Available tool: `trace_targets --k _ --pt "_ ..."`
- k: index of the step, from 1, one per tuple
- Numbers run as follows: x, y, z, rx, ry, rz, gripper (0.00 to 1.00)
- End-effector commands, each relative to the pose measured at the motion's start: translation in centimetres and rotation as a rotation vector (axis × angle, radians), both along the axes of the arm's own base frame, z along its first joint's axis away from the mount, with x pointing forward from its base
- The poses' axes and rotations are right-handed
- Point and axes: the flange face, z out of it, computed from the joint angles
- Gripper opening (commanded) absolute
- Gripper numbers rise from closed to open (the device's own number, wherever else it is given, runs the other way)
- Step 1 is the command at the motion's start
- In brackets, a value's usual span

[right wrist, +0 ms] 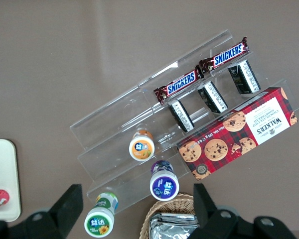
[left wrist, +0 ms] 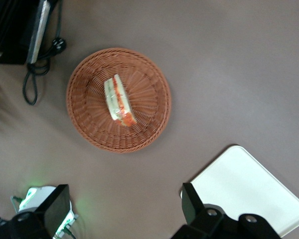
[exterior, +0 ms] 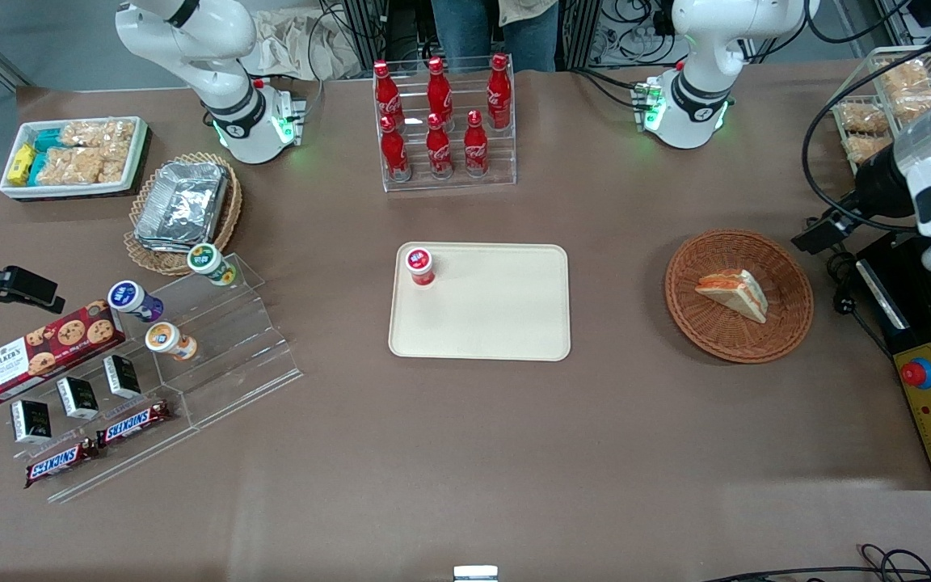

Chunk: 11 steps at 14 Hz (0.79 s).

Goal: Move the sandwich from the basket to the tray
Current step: 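Move the left gripper over the wicker basket toward the sandwich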

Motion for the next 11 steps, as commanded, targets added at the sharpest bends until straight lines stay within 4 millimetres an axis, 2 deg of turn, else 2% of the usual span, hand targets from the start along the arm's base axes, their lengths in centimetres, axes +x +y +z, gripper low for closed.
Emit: trace_targets --k 1,4,6,8,11 --pt "0.1 1.2 -0.2 0.046 0.016 0.083 1.0" --pt "0.1 1.5 -2.2 0.068 0.075 0.159 1.0" --pt "0.0 2.0 -4.3 0.121 0.107 0.166 1.0" --pt "0.2 1.8 -7.7 0.172 0.149 0.161 1.0" --pt "-0.5 1.6 -13.5 0.215 0.154 0.201 1.0"
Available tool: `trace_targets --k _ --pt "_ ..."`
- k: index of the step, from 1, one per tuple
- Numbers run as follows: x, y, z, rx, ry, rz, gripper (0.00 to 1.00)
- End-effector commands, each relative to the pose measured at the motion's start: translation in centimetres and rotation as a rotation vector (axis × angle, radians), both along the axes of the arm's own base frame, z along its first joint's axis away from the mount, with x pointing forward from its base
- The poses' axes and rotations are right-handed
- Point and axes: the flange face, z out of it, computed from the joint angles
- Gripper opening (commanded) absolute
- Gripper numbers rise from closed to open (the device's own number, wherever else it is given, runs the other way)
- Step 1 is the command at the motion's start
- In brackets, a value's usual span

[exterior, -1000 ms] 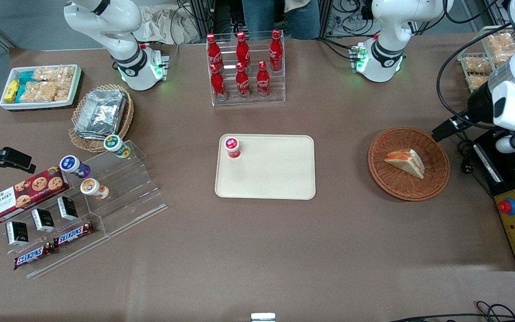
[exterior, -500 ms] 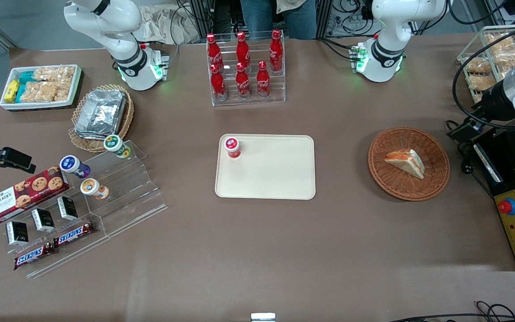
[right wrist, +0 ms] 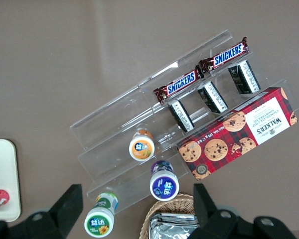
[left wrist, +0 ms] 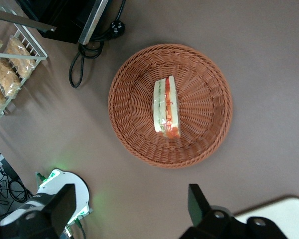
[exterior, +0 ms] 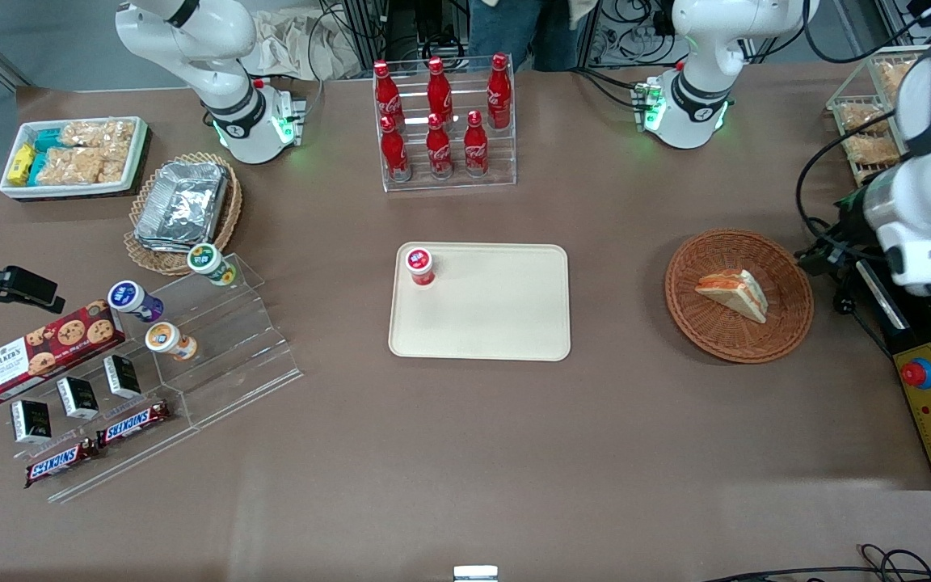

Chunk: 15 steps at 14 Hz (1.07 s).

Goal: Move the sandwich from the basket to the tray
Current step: 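Move the left gripper over the wicker basket toward the sandwich, then lower the left gripper and grasp the wrapped sandwich upright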

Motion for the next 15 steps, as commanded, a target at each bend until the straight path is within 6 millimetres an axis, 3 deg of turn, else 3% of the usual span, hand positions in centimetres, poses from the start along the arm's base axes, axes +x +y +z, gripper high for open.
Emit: trace_targets --k 1,7,10,15 --pt "-1.4 0.0 -4.8 0.035 -0.014 0.017 1.0" --pt "-4.7 0.1 -15.6 0.024 -0.094 0.051 1.0" --pt "-4.8 1.5 -17.3 0.022 -0.092 0.08 1.0" --pt "-5.4 2.2 -20.9 0.004 -0.111 0.085 1.0"
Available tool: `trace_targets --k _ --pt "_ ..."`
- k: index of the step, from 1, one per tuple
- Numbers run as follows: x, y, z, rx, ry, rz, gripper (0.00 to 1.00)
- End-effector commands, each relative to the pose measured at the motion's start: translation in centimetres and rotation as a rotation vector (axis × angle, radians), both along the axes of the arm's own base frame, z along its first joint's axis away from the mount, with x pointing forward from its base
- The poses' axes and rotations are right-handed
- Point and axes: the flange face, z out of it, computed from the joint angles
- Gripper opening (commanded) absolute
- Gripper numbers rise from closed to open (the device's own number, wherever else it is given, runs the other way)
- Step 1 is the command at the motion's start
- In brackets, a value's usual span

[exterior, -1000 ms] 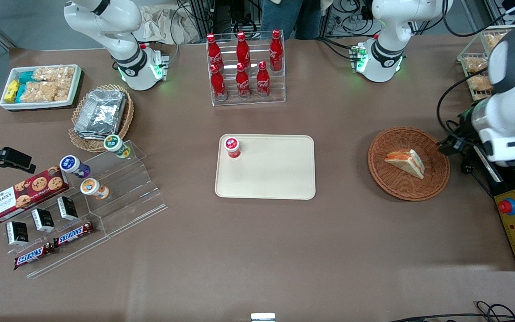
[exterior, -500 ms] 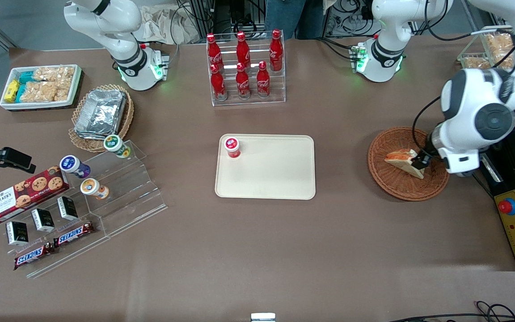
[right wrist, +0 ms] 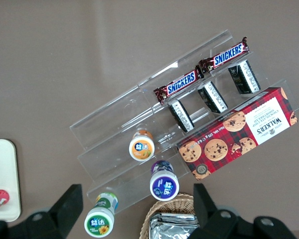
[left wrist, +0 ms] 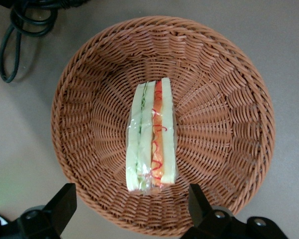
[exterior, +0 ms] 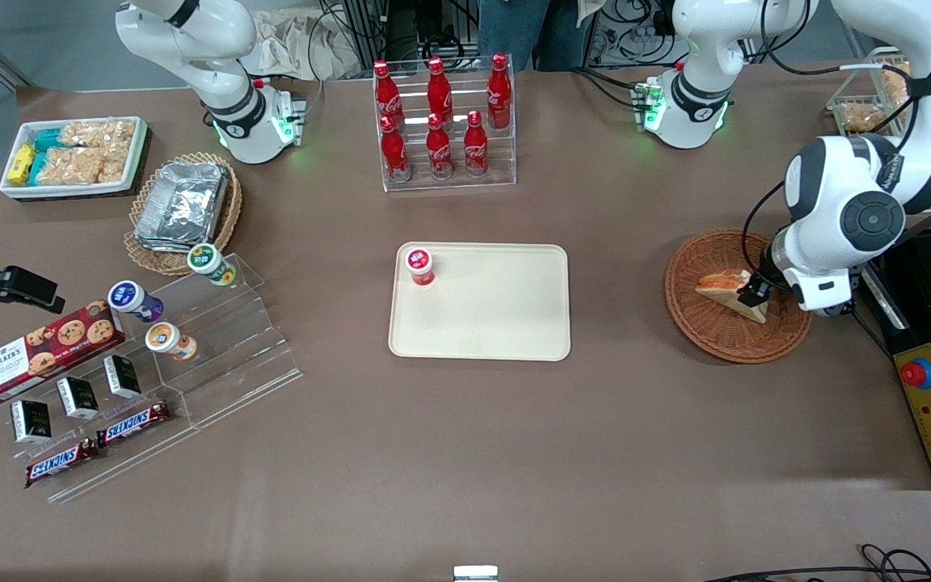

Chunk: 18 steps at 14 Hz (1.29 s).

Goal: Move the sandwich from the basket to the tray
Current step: 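Lower the left gripper and grasp the wrapped sandwich upright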

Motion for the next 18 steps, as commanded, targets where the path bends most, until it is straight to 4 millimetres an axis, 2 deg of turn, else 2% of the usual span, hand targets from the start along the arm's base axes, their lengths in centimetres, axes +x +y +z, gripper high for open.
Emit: trace_targets --k 1,8,9,10,12,13,14,15,16,18 --pt "-0.7 0.5 -1.9 0.007 -0.007 0.007 1.0" --pt "-1.0 1.3 -6.3 -0.012 -0.026 0.011 0.98" --pt "-0.9 1.2 -6.7 -0.015 -0.029 0.01 0.89" --pt "-0.9 1.3 -7.1 -0.016 -0.024 0.012 0.66" --pt "-0.7 1.2 -7.3 -0.021 -0.021 -0.009 0.12" --pt "-0.6 1.2 -6.9 -0.021 -0.027 -0.01 0.0" --pt "-0.4 1.1 -6.0 -0.019 -0.035 -0.019 0.0" --pt "0.0 1.1 -4.0 -0.02 -0.054 -0.053 0.0" --pt "0.6 1.0 -1.2 -0.031 -0.059 -0.104 0.0" --pt "3.7 -0.1 5.7 -0.09 -0.02 -0.17 0.0"
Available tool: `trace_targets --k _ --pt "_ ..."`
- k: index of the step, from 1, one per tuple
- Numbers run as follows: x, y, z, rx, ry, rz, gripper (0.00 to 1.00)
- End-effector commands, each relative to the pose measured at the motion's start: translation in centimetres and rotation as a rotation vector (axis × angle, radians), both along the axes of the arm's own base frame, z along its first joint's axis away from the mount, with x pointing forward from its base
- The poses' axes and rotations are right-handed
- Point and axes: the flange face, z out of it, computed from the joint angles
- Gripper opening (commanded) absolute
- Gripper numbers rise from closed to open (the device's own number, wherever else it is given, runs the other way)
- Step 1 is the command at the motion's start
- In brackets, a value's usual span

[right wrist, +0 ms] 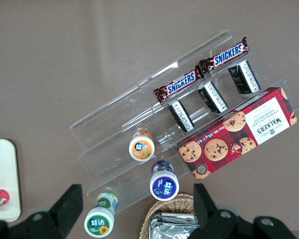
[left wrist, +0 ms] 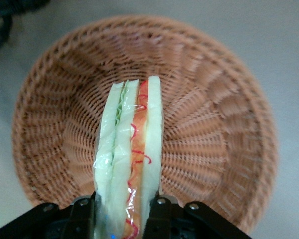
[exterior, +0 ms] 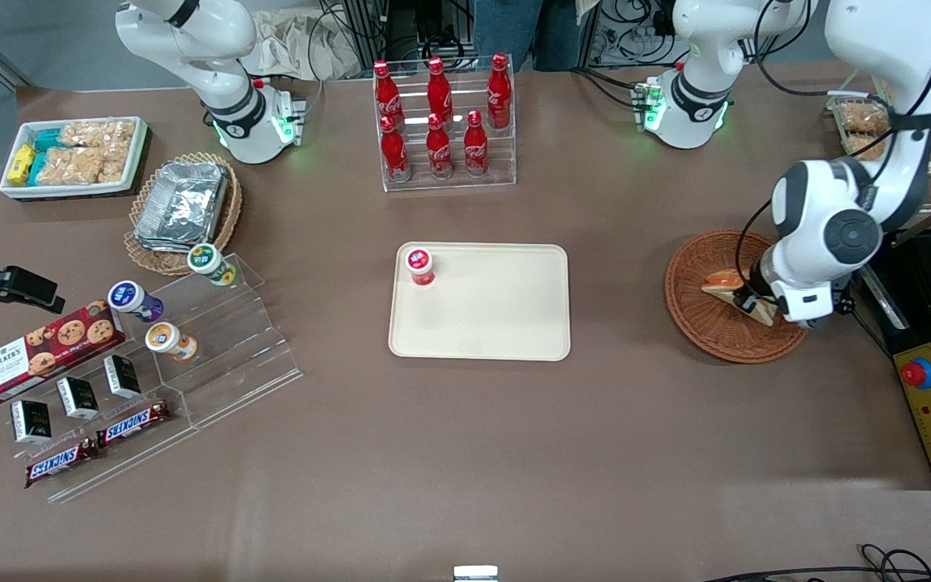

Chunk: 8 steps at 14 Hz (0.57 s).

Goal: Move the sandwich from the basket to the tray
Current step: 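Lift the sandwich and carry it over the cream tray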

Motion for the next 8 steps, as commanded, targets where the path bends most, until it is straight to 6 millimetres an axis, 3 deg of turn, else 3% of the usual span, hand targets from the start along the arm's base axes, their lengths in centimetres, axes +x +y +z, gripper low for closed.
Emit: trace_targets --k 1,2,3,4,8 --pt "3.8 -2.7 10.8 -0.094 0.039 -0.103 0.0" --pt "4.8 -3.7 13.9 -0.126 0.048 -0.132 0.0" --pt "5.0 -6.0 16.2 -0.143 0.062 -0.216 0.0" --pt "4.6 -8.0 17.3 -0.158 0.072 -0.312 0.0" --pt "2.2 -18.2 17.9 -0.259 0.061 -0.627 0.0"
